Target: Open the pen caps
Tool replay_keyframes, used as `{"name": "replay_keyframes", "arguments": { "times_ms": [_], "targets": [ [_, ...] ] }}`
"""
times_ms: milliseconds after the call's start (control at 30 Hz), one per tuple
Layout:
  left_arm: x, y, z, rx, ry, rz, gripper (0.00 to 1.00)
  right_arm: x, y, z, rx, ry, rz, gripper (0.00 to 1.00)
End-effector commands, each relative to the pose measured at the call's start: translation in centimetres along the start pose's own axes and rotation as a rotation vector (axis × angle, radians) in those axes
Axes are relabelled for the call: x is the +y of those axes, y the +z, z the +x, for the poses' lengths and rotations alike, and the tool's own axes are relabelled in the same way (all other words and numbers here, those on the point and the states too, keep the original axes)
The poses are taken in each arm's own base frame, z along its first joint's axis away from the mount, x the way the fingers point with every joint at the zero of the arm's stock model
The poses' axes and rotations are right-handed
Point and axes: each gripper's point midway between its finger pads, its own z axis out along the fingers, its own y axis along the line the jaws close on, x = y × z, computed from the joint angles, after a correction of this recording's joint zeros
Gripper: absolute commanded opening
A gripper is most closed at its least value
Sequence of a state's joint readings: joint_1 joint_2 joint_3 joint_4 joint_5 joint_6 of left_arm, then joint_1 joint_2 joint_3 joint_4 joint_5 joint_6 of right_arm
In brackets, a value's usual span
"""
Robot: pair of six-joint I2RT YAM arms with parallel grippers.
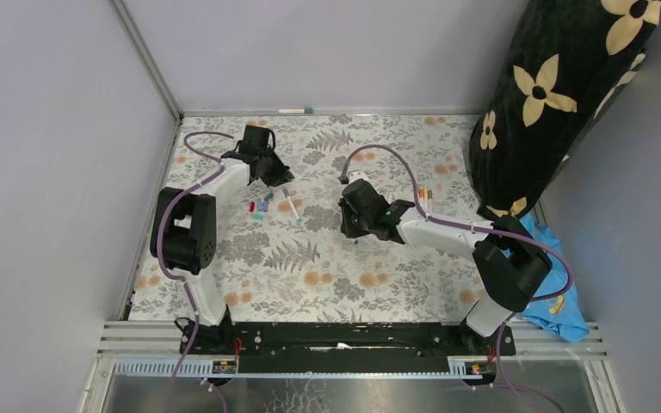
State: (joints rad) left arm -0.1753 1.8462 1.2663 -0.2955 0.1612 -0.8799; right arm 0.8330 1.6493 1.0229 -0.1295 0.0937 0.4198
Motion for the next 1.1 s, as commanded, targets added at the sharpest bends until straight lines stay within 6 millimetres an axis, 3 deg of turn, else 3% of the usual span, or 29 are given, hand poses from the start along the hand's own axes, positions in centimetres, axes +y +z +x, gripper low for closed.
{"name": "replay_keyframes", "arguments": {
  "times_ms": [0, 233, 333, 700, 1067],
  "targets": [
    [2.1, -2.0, -1.6, -0.068, 0.136, -0.138, 0.0, -2.2, -1.2, -4.5, -0.12, 0.044, 0.094, 0.0],
    [8.7, -3.2, 0.5, -0.071, 0.194, -0.354, 0.01, -7.6, -0.5, -6.7, -0.189, 0.127, 0.226, 0.0],
    [10.0, -2.8, 1.3, -0.057, 0.19, -0.382, 0.04, -9.1, -0.3, -7.3, -0.193, 0.126, 0.275, 0.0],
    [11.6, -1.7, 2.0, -0.048, 0.201, -0.437, 0.19, -13.1, 1.3, -7.3, -0.173, 0.159, 0.381, 0.02],
    [11.8, -1.6, 2.0, -0.05, 0.195, -0.445, 0.35, -14.5, 2.5, -6.9, -0.148, 0.173, 0.413, 0.09]
  ]
}}
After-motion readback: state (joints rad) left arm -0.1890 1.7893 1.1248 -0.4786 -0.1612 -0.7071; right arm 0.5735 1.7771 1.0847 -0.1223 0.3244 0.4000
